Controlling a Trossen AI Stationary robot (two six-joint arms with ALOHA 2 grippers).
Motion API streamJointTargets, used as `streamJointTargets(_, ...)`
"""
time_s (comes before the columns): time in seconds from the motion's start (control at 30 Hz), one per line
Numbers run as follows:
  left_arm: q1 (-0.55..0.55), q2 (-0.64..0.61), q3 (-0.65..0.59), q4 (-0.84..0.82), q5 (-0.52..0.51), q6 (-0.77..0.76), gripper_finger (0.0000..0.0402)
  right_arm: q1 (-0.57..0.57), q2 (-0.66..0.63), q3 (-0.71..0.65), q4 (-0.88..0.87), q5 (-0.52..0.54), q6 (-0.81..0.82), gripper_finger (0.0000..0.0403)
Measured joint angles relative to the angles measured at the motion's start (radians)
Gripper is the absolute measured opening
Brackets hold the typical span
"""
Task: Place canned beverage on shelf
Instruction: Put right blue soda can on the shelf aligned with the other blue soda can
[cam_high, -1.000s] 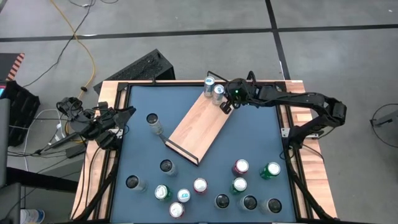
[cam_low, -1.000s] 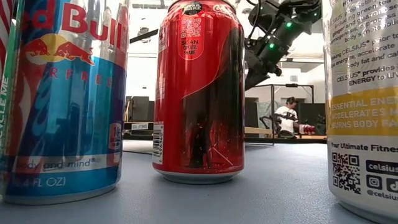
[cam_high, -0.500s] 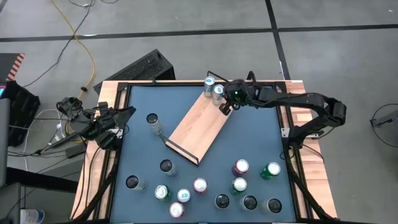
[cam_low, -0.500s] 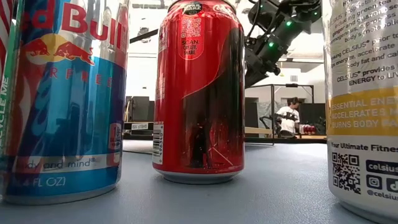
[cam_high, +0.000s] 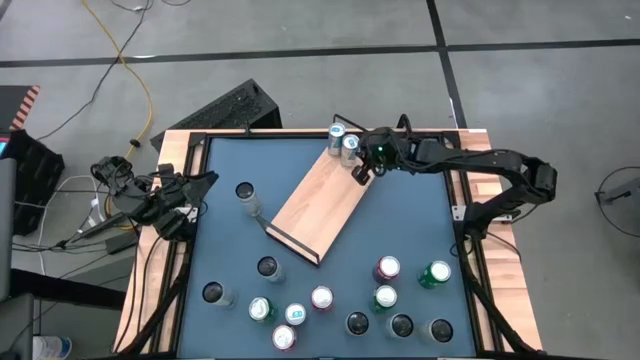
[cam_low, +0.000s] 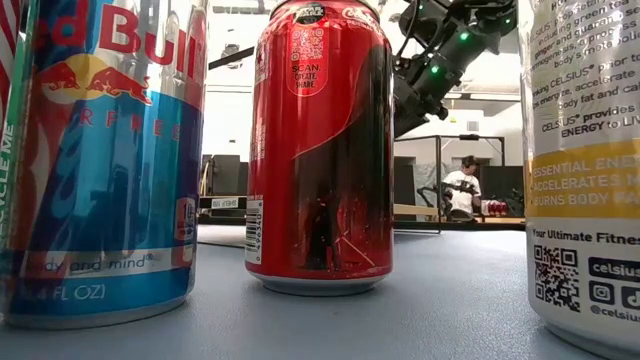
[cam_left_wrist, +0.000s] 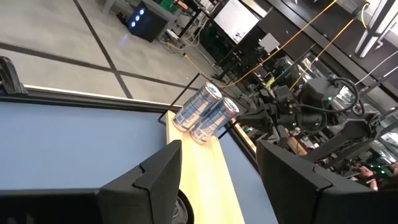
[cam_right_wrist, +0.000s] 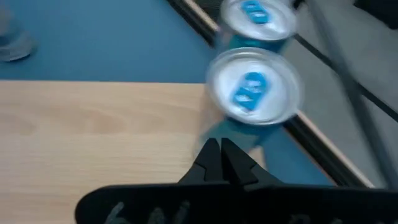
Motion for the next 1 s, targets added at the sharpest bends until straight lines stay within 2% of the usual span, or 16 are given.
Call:
streamJointTargets(0.2,0.000,0.000,0.000,0.000,0.001,-0.001,0.0194,0.042,0.002,0.000,0.004,-0.009,-0.020,0.0000)
streamJointTargets(0.4,0.000,0.000,0.000,0.000,0.001,-0.001,0.0194,0.004,0.006,-0.001,0.021,0.020,-0.019,0.0000)
streamJointTargets(0.8,0.000,0.000,0.000,-0.015,-0.015,-0.003,0.0194,-0.050,0.007,-0.001,0.069,-0.010,-0.024,0.0000)
streamJointTargets(1.0,0.000,0.000,0.000,-0.016,-0.017,-0.016,0.0194,-0.027,-0.015,0.009,0.047,-0.011,-0.004,0.0000)
